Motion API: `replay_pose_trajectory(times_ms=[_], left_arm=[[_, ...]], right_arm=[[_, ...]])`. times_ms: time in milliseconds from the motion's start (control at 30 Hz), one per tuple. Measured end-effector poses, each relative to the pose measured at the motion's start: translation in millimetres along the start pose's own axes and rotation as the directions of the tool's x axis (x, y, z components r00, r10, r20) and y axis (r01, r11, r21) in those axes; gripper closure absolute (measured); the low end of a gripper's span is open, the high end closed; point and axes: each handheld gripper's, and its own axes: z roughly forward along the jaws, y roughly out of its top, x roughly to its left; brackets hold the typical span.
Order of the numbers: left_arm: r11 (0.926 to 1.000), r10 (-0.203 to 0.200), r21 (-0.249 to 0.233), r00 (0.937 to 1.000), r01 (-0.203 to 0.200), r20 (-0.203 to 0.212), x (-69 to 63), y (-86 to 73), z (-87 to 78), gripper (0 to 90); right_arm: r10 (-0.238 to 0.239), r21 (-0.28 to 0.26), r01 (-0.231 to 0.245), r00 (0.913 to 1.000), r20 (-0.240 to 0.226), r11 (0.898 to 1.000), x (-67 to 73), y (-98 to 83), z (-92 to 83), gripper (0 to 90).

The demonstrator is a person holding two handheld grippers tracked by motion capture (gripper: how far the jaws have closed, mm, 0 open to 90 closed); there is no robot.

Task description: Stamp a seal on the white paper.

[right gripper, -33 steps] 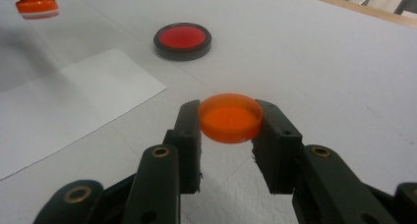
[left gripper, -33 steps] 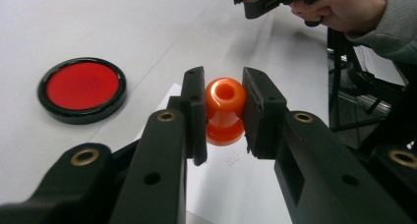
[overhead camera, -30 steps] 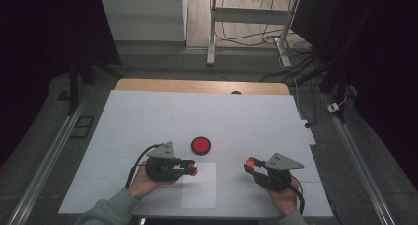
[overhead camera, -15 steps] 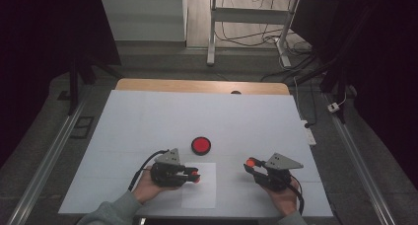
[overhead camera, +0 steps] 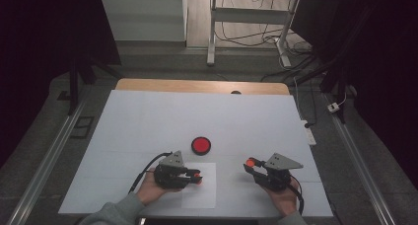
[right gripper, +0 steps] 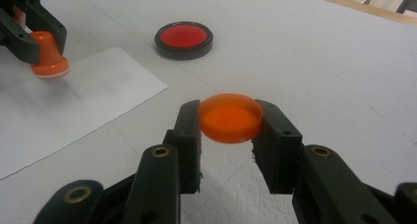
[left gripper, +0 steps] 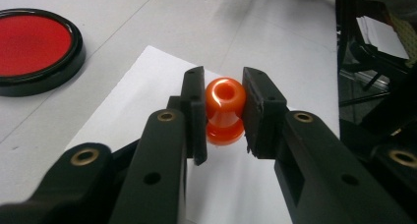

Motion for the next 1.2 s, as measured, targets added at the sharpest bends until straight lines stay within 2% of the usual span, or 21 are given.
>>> replay_pose_trajectory(times_ms=[333,1200], left_arm=[[1.0,-0.003,0.002,0.9996,0.004,-0.027,2.0,-3.5,3.9,72.7],[0.9995,0.018,0.027,0.9992,-0.017,-0.035,-0.6,-5.8,13.0,72.7]], right_arm=[[0.002,0.0,-0.002,1.0,-0.001,1.0,0.0,0.0,0.1,64.2],[-0.002,0.007,0.002,1.0,-0.005,1.0,0.4,-0.5,1.2,64.1]])
